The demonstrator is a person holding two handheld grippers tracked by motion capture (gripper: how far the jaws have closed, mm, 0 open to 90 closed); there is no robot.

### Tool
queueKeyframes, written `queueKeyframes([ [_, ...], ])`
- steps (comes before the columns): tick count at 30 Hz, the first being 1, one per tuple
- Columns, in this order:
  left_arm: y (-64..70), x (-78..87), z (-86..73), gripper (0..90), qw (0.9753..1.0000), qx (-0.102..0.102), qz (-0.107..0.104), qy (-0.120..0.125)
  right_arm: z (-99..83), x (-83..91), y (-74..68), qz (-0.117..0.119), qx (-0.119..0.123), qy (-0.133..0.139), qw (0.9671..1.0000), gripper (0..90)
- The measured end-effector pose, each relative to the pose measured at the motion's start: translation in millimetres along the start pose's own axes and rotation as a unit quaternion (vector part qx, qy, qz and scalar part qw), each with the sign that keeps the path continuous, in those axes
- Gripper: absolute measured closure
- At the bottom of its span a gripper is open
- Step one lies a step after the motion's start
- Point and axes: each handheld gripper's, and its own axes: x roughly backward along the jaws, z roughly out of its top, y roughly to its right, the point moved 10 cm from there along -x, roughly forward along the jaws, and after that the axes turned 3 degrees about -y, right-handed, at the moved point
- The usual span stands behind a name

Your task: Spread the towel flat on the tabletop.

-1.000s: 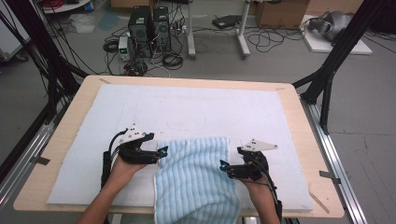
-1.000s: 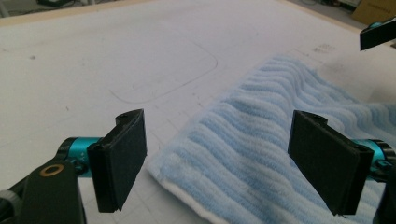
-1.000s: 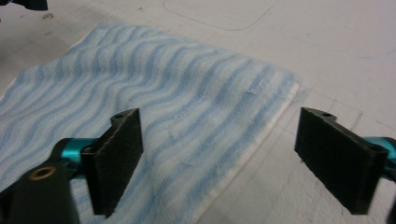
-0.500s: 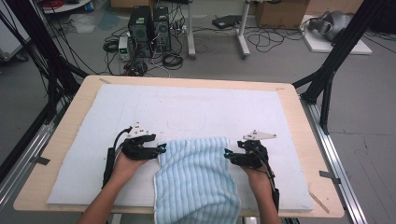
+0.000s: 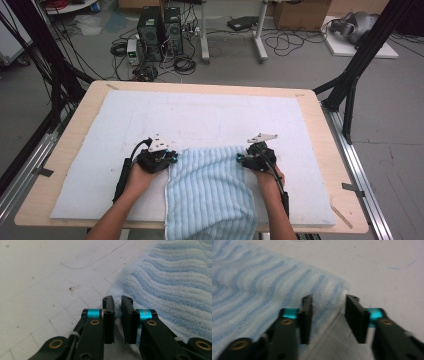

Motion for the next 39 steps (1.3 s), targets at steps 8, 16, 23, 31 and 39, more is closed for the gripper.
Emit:
queueKeyframes([
  [8, -34.1, -12.1, 25.6, 83.3, 0.9982, 0.048, 0.035, 0.007, 12.7, -5.1, 0.8, -0.012, 0.008, 0.001, 0.9999, 87.2],
  [16, -61.0, -15.5, 70.4, 83.5, 0.9976, 0.047, 0.041, 0.03, 44.6, -7.9, 21.0, -0.026, -0.007, 0.025, 0.9993, 87.1],
  [23, -79.6, -26.2, 103.5, 83.3, 0.998, 0.018, 0.048, 0.037, 68.2, -19.1, 45.3, -0.039, -0.025, 0.03, 0.9985, 86.9],
  [31, -94.3, -31.8, 123.6, 83.3, 0.9948, 0.009, 0.081, 0.061, 93.2, -23.3, 61.8, -0.055, -0.024, 0.061, 0.9963, 86.9],
  [39, -105.8, -40.4, 111.6, 53.6, 0.9922, 0.045, 0.11, 0.036, 105.0, -28.6, 65.6, -0.098, -0.007, 0.08, 0.9919, 76.4],
])
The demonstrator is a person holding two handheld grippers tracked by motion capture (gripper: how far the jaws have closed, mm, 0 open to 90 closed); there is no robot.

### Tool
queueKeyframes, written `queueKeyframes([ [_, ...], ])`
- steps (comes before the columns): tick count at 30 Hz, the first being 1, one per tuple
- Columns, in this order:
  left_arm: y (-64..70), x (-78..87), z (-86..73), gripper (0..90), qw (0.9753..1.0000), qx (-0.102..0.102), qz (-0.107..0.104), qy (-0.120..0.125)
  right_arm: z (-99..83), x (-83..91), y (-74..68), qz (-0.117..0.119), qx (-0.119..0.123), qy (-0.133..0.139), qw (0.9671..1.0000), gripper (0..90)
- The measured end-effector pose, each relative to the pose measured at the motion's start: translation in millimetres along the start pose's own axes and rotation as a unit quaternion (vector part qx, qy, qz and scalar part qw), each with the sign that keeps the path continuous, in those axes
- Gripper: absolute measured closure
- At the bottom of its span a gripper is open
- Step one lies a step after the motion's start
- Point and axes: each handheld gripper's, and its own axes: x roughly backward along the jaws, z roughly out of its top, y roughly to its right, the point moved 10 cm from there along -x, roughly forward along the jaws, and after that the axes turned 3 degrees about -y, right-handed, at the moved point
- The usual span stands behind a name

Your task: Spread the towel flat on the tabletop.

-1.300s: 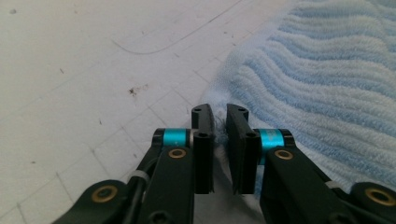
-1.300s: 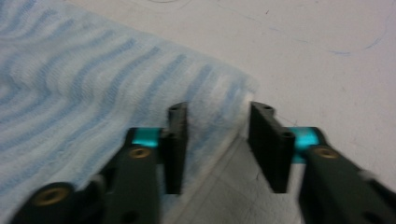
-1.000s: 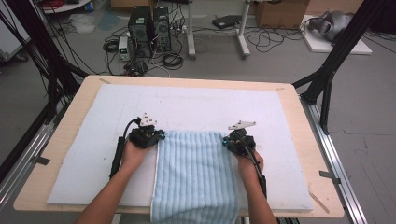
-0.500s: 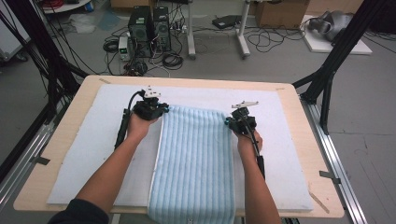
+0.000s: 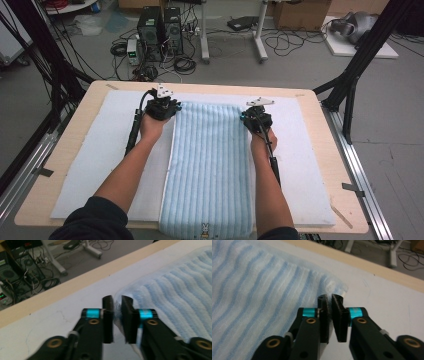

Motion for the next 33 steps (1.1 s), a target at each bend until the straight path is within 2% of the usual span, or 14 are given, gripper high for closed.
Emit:
queueKeyframes([
  [1, -1.2, -1.5, -5.5, 44.4, 0.9998, 0.015, 0.0, -0.015, -5.2, -4.1, 0.3, 0.007, -0.01, -0.014, 0.9998, 70.0],
  [3, -4.0, -0.6, -13.0, 39.2, 0.9993, 0.026, 0.006, -0.028, -14.8, -7.1, 3.9, 0.008, -0.035, -0.036, 0.9987, 63.4],
  [4, -5.8, 1.0, -15.3, 37.3, 0.9992, 0.029, 0.011, -0.027, -17.4, -7.0, 5.1, 0.019, -0.05, -0.039, 0.9978, 60.8],
  [8, -9.4, 4.7, -29.8, 40.5, 0.9983, 0.036, 0.01, -0.044, -16.0, 3.1, 9.3, 0.02, -0.062, -0.024, 0.9976, 58.0],
  [14, 5.8, 1.6, -58.1, 51.3, 0.9957, 0.033, -0.03, -0.081, -16.6, 14.4, 1.3, 0.046, -0.058, -0.016, 0.9971, 57.3],
  [18, 20.9, -5.0, -65.4, 56.7, 0.9945, 0.023, -0.045, -0.091, -30.4, 12.8, -2.8, 0.041, -0.046, -0.047, 0.997, 63.8],
  [19, 22.8, -5.6, -64.5, 59.0, 0.9954, 0.022, -0.041, -0.084, -34.3, 12.0, -3.3, 0.041, -0.044, -0.055, 0.9967, 65.6],
  [22, 25.5, -5.3, -64.3, 70.4, 0.9946, 0.035, -0.042, -0.088, -43.9, 8.9, -5.9, 0.042, -0.042, -0.077, 0.9953, 70.3],
  [23, 26.8, -5.0, -64.1, 78.5, 0.9943, 0.035, -0.048, -0.089, -46.6, 6.4, -7.1, 0.044, -0.041, -0.081, 0.9949, 72.6],
  [24, 27.1, -5.1, -64.0, 87.7, 0.9942, 0.037, -0.046, -0.09, -50.7, 4.0, -8.9, 0.047, -0.041, -0.093, 0.9937, 75.5],
  [25, 26.9, -5.8, -63.6, 88.2, 0.9942, 0.042, -0.041, -0.09, -55.3, 1.2, -10.5, 0.047, -0.04, -0.105, 0.9925, 78.2],
  [27, 22.5, -5.9, -63.2, 88.6, 0.9948, 0.046, -0.013, -0.09, -55.6, -0.5, -12.7, 0.054, -0.056, -0.095, 0.9924, 85.4],
  [30, 15.9, -7.1, -63.3, 88.9, 0.9942, 0.065, 0.006, -0.086, -53.7, -1.5, -15.6, 0.049, -0.037, -0.095, 0.9936, 87.4],
  [33, 13.1, -8.6, -62.6, 88.8, 0.9947, 0.061, 0.017, -0.081, -51.1, -5.4, -16.1, 0.046, -0.037, -0.083, 0.9948, 87.4],
])
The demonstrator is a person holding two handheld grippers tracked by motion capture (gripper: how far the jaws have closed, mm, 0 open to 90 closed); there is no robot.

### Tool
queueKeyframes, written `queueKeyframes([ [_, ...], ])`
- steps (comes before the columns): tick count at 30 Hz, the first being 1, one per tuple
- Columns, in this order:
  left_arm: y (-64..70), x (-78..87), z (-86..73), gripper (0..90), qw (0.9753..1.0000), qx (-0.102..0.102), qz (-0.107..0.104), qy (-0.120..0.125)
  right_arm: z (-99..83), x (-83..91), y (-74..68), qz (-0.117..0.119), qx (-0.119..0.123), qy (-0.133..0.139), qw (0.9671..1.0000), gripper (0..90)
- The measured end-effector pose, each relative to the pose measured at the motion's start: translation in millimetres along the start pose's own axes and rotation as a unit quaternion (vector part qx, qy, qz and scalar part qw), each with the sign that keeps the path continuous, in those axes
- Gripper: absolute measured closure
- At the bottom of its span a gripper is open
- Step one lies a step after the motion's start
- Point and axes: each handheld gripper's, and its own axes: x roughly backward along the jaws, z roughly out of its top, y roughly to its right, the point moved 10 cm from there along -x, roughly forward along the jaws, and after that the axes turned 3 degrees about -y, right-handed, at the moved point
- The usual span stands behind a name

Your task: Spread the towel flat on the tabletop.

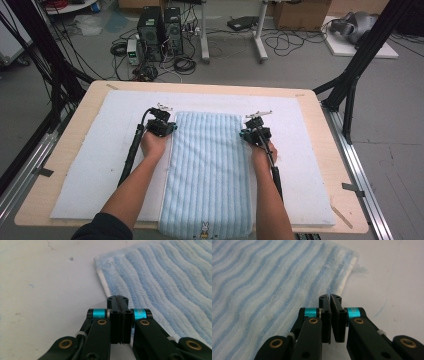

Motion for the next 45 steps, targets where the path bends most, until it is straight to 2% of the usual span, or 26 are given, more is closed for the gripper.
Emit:
queueKeyframes([
  [2, -1.7, 0.0, -0.4, 85.0, 1.0, 0.0, 0.005, 0.005, 2.8, -2.7, 0.9, -0.004, 0.001, 0.011, 0.9999, 86.9],
  [3, -4.7, 1.5, -0.7, 74.2, 0.9999, 0.001, 0.013, 0.009, 3.3, -2.9, 1.1, -0.007, 0.002, 0.013, 0.9999, 86.0],
  [4, -6.4, 3.4, -1.6, 62.8, 0.9999, 0.011, 0.006, 0.011, 3.5, -2.5, 1.2, -0.007, 0.003, 0.015, 0.9999, 83.3],
  [7, -6.0, 12.1, -6.1, 49.8, 0.9995, 0.017, -0.025, 0.007, 6.2, 4.9, -0.3, 0.002, 0.008, 0.028, 0.9996, 74.5],
  [9, -1.2, 25.0, -9.5, 50.6, 0.9988, 0.01, -0.04, 0.026, 8.8, 14.3, -1.6, 0.005, 0.019, 0.042, 0.999, 71.7],
  [11, 7.5, 37.0, -15.5, 51.7, 0.9968, 0.01, -0.066, 0.044, 8.1, 25.1, -4.9, 0.013, 0.022, 0.051, 0.9984, 68.5],
  [13, 14.7, 45.1, -22.7, 51.7, 0.9959, -0.001, -0.078, 0.045, 3.4, 32.9, -6.8, 0.016, 0.027, 0.052, 0.9981, 65.0],
  [14, 19.6, 50.4, -27.3, 51.8, 0.9947, -0.001, -0.092, 0.047, 1.5, 35.7, -7.3, 0.018, 0.026, 0.055, 0.998, 62.5],
  [16, 25.6, 57.2, -34.1, 52.1, 0.9934, 0.004, -0.109, 0.034, -6.3, 46.6, -10.1, 0.024, 0.016, 0.061, 0.9977, 62.2],
  [18, 32.8, 68.0, -39.5, 53.4, 0.9915, 0.012, -0.121, 0.045, -14.9, 57.8, -14.0, 0.025, 0.017, 0.07, 0.9971, 62.6],
  [20, 36.1, 74.0, -47.7, 56.0, 0.9925, 0.002, -0.117, 0.033, -25.6, 66.5, -16.9, 0.023, 0.022, 0.07, 0.997, 62.7],
  [21, 37.5, 75.9, -50.7, 56.3, 0.9923, 0.007, -0.117, 0.043, -30.7, 70.3, -17.6, 0.025, 0.022, 0.068, 0.9971, 62.7],
  [22, 37.4, 77.4, -54.4, 58.5, 0.9924, 0.007, -0.116, 0.04, -35.2, 73.9, -18.2, 0.024, 0.023, 0.068, 0.9971, 62.8],
  [24, 40.1, 79.5, -63.6, 59.5, 0.9927, 0.003, -0.119, 0.018, -42.9, 79.6, -21.4, 0.024, 0.022, 0.067, 0.9972, 62.8],
  [27, 47.5, 86.8, -70.9, 64.6, 0.9914, 0.005, -0.126, 0.034, -59.4, 87.0, -31.2, 0.02, 0.033, 0.065, 0.9972, 62.8],
  [29, 51.3, 86.7, -79.7, 66.2, 0.9922, -0.013, -0.124, 0.006, -69.7, 87.3, -39.3, 0.026, 0.036, 0.057, 0.9974, 63.9],
  [30, 54.0, 86.8, -82.4, 67.3, 0.992, -0.016, -0.125, 0.004, -75.0, 86.5, -42.7, 0.024, 0.044, 0.05, 0.9975, 64.6],
  [31, 57.3, 87.1, -84.5, 70.8, 0.9916, -0.013, -0.128, 0.008, -79.3, 85.2, -46.2, 0.028, 0.046, 0.044, 0.9976, 65.4],
  [32, 60.0, 86.5, -88.4, 76.4, 0.9916, -0.024, -0.127, 0.005, -82.8, 83.6, -49.8, 0.034, 0.044, 0.037, 0.9978, 66.3],
  [33, 60.0, 86.5, -89.1, 79.7, 0.9935, -0.041, -0.105, 0.018, -84.6, 81.2, -52.2, 0.036, 0.049, 0.033, 0.9976, 67.4],
  [34, 60.0, 86.8, -90.0, 87.6, 0.9939, -0.045, -0.098, 0.022, -86.1, 78.7, -54.8, 0.039, 0.05, 0.028, 0.9976, 71.2],
  [36, 58.0, 86.9, -89.3, 88.8, 0.9949, -0.025, -0.097, 0.017, -87.6, 73.8, -59.2, 0.037, 0.062, 0.019, 0.9972, 81.0],
  [38, 54.5, 87.3, -89.4, 89.0, 0.996, -0.021, -0.085, 0.016, -83.4, 70.5, -63.1, 0.037, 0.073, 0.018, 0.9965, 86.9],
  [40, 48.5, 87.7, -89.6, 89.1, 0.9973, -0.017, -0.069, 0.017, -79.9, 68.0, -64.8, 0.038, 0.074, 0.012, 0.9965, 87.5],
  [42, 43.9, 87.8, -89.7, 89.1, 0.9972, -0.001, -0.073, 0.016, -75.9, 64.6, -64.5, 0.036, 0.074, 0.013, 0.9965, 87.7],
  [45, 43.8, 88.4, -90.0, 88.7, 0.9972, 0.001, -0.073, 0.017, -71.3, 60.7, -63.5, 0.014, 0.079, 0.012, 0.9967, 87.6],
])
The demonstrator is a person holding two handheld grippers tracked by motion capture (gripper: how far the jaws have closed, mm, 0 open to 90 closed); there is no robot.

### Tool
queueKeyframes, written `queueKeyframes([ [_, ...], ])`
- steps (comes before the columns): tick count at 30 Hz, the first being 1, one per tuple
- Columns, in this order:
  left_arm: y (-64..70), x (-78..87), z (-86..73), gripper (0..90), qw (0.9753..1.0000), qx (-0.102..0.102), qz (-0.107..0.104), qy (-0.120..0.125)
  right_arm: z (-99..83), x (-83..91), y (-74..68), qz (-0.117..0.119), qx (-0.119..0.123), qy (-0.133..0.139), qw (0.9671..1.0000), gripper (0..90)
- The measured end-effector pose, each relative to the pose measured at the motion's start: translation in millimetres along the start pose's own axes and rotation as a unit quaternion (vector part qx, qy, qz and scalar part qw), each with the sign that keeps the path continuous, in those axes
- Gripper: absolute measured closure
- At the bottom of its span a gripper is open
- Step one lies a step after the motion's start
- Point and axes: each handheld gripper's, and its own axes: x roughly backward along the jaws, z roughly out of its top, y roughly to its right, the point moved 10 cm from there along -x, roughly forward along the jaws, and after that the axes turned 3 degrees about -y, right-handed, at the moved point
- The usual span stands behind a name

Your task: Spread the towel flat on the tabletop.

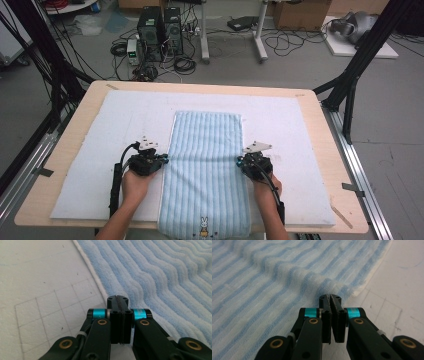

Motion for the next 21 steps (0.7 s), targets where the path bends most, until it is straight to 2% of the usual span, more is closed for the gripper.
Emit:
queueKeyframes([
  [1, 1.7, 0.1, -0.1, 86.7, 1.0, -0.006, -0.003, 0.001, 0.6, -0.7, -0.4, -0.006, 0.0, -0.001, 1.0, 87.3],
  [2, 1.7, 0.6, -0.9, 76.7, 1.0, -0.007, -0.001, -0.003, 0.8, -0.5, -0.3, -0.013, 0.005, -0.002, 0.9999, 85.3],
  [3, 1.8, 1.8, -1.6, 64.4, 1.0, 0.001, -0.007, -0.005, 0.4, 0.3, 0.0, -0.02, 0.005, -0.002, 0.9998, 80.8],
  [4, 3.2, 5.6, 0.1, 59.0, 0.9997, 0.016, -0.018, 0.009, -0.1, 2.1, 1.2, -0.025, 0.001, 0.001, 0.9997, 76.9],
  [6, 5.2, 13.8, 1.6, 54.6, 0.9981, 0.034, -0.037, 0.037, -0.8, 8.1, 3.9, -0.019, -0.012, 0.017, 0.9996, 71.2],
  [8, 8.6, 19.9, -2.1, 51.4, 0.9965, 0.038, -0.06, 0.044, -1.4, 17.5, 1.6, 0.008, -0.028, 0.041, 0.9987, 64.6],
  [10, 12.0, 24.1, -9.9, 52.0, 0.9954, 0.041, -0.077, 0.04, -5.0, 26.1, -5.7, 0.029, -0.024, 0.051, 0.9979, 61.1],
  [13, 17.1, 25.6, -20.3, 55.1, 0.9954, 0.032, -0.088, 0.021, -13.8, 35.6, -18.4, 0.041, -0.005, 0.05, 0.9979, 57.6],
  [14, 20.4, 24.9, -23.5, 55.9, 0.9952, 0.028, -0.093, 0.015, -17.4, 38.2, -21.0, 0.034, 0.004, 0.048, 0.9983, 56.4],
  [17, 23.8, 24.4, -27.5, 60.0, 0.9966, 0.005, -0.081, 0.015, -26.3, 45.7, -27.3, 0.036, 0.0, 0.048, 0.9982, 55.0],
  [19, 24.7, 25.5, -30.3, 68.1, 0.9972, -0.004, -0.073, 0.016, -31.8, 48.6, -31.1, 0.039, 0.0, 0.045, 0.9982, 58.1],
  [21, 24.4, 26.9, -32.8, 83.0, 0.9976, -0.015, -0.065, 0.019, -37.0, 47.7, -32.5, 0.04, 0.005, 0.036, 0.9986, 65.8],
])
